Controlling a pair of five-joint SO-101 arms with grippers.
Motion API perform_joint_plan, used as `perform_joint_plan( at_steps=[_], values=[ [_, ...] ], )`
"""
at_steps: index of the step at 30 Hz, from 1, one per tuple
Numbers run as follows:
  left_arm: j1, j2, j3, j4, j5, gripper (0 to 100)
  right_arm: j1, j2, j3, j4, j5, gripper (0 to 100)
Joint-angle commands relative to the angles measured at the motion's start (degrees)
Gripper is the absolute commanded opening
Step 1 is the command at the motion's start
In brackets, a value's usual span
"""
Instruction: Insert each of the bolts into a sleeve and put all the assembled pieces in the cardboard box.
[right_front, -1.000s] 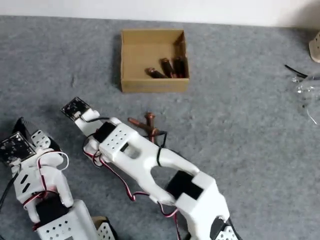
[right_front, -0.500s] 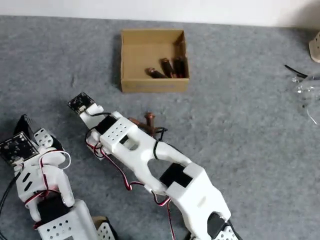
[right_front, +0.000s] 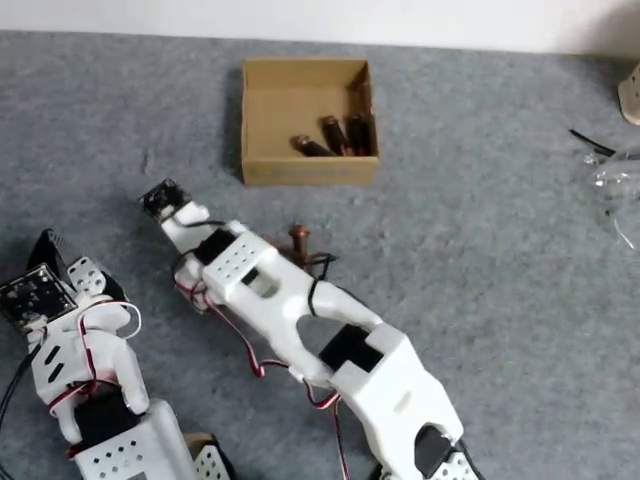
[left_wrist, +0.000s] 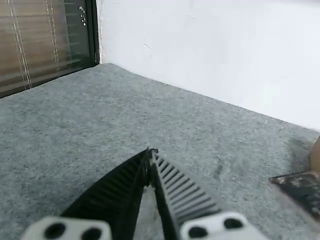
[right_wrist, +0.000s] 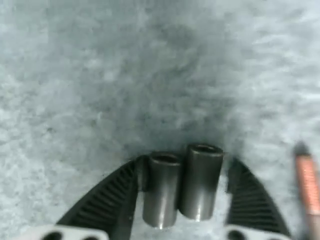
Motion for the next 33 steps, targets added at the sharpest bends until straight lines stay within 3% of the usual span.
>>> perform_joint_plan(
  at_steps=[1,33],
  values=[
    [0.84,-0.57,-0.31,-1.32,0.18,1,0.57,0.40,-1.63,-2.15,-0.35,3.4],
    [1.10,-0.57,-0.04,-1.49,0.18,1,0.66,-11.65,-2.86,10.77,-0.53,0.5]
  ],
)
